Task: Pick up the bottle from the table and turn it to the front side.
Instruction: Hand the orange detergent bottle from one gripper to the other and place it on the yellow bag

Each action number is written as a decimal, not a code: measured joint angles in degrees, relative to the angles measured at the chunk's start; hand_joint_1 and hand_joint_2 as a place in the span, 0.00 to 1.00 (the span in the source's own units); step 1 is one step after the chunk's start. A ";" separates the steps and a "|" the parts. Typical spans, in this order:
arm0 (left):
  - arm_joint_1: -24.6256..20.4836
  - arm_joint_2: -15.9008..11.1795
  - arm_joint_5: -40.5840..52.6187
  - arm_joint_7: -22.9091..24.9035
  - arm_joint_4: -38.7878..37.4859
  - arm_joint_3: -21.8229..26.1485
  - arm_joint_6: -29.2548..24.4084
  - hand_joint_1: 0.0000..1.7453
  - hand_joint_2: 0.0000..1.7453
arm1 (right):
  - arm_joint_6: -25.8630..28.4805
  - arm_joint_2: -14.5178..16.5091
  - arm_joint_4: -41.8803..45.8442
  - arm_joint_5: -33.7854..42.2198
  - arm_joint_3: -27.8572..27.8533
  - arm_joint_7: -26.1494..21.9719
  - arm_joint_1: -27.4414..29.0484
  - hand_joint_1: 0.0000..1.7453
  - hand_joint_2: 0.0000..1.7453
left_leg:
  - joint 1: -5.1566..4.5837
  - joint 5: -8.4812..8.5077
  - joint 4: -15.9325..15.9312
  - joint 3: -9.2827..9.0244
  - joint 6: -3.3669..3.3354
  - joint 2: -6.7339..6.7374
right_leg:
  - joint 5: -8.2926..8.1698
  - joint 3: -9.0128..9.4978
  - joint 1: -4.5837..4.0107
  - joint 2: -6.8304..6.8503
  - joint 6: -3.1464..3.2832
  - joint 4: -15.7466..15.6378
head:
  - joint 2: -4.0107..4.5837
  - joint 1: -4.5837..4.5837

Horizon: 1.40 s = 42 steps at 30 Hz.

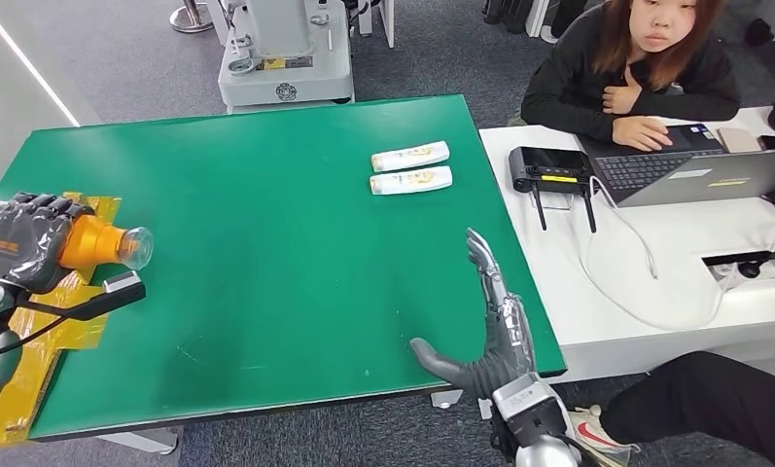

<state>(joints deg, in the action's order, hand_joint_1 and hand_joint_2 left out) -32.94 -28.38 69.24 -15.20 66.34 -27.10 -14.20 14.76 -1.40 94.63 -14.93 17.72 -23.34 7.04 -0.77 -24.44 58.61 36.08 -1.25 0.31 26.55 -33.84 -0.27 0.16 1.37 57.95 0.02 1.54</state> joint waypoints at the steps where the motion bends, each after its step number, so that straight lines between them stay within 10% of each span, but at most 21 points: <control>1: 0.87 -0.38 -0.49 -0.01 0.02 0.62 0.22 1.00 1.00 | -0.04 0.00 0.46 0.00 -0.20 0.07 0.38 0.00 1.00 | 0.00 -0.01 0.00 0.00 0.01 0.01 | 0.00 0.00 0.00 -0.02 0.00 0.00 | 0.00 0.00; 20: 18.19 -1.91 -4.18 -3.63 4.51 16.89 8.61 1.00 1.00 | -4.71 0.17 2.08 -0.04 -0.66 1.48 1.69 0.00 1.00 | 0.03 -0.10 -0.01 0.02 0.16 0.03 | 0.08 -0.06 -0.01 -0.02 0.10 -0.02 | 0.00 0.01; 31: 16.85 -0.49 -2.33 -4.32 4.24 15.74 8.69 0.99 1.00 | -4.39 0.17 0.83 0.09 -0.25 1.48 1.25 0.00 1.00 | 0.03 -0.10 0.00 0.01 0.15 0.03 | 0.06 -0.06 -0.01 -0.04 0.09 -0.02 | 0.00 0.01; 42: 5.11 1.34 -2.17 -6.51 -3.69 6.87 8.66 1.00 1.00 | -2.74 0.14 -0.51 1.17 1.17 1.49 0.72 0.00 1.00 | 0.04 -0.08 0.02 0.01 0.13 0.05 | 0.01 -0.08 -0.03 -0.07 0.13 -0.02 | 0.00 0.01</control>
<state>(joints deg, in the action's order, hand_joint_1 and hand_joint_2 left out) -27.84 -27.04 67.07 -21.72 62.65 -20.23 -5.54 12.03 -1.26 94.11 -13.75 18.89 -21.85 7.76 -0.72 -24.53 58.63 36.09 -1.12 0.36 26.56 -33.91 -0.30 0.09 1.50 57.94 0.02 1.54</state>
